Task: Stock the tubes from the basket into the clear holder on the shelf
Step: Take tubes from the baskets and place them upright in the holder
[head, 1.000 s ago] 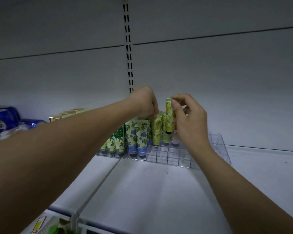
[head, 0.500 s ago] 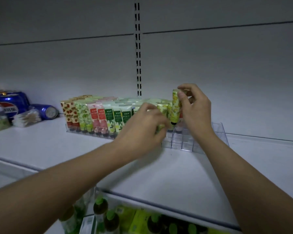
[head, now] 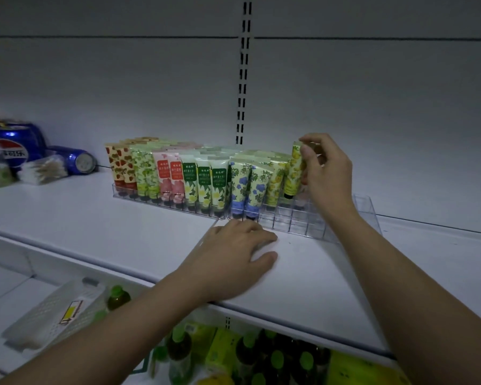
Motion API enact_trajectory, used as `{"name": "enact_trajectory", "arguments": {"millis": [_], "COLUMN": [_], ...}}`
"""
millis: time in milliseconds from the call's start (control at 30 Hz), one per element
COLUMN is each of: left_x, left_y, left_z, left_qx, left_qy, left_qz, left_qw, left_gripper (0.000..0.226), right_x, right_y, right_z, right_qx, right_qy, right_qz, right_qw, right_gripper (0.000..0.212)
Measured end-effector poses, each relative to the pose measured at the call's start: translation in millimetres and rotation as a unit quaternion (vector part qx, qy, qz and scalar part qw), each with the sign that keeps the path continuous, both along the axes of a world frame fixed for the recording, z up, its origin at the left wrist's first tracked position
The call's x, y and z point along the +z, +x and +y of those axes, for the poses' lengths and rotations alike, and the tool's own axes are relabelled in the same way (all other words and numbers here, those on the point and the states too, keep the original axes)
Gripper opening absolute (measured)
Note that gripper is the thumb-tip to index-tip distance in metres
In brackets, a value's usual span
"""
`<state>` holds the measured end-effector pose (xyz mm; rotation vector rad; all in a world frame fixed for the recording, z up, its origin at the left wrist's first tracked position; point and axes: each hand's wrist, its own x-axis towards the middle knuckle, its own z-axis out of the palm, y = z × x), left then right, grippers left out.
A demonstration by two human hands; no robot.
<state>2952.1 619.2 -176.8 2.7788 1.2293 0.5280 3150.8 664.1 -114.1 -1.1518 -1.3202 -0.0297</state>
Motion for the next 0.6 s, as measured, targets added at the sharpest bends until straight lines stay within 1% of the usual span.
{"name": "enact_trajectory", "arguments": {"millis": [167, 400, 567, 600], "left_x": [-2, -4, -5, -5], "left_y": [0, 0, 1, 1], "left_z": [2, 2, 5, 5], "left_qx": [0.027, 0.028, 0.029, 0.03], "left_qy": [-0.021, -0.01, -0.005, -0.004], "left_qz": [0.016, 0.012, 0.007, 0.006], "left_qw": [0.999, 0.999, 1.0, 1.0], "left_gripper": [0.049, 0.049, 0.05, 0.051], "right_x": [1, -1, -9, -10], "right_y": [-2, -3, -3, -2], "right_z": [-4, -4, 7, 8], "right_qx": [-0.009, -0.008, 0.002, -0.006], "right_qy": [0.003, -0.006, -0.095, -0.101], "right_qz": [-0.001, -0.012, -0.074, -0.089], "right_qw": [1.0, 1.0, 0.993, 0.991], "right_gripper": [0.016, 0.017, 0.02, 0.021]}}
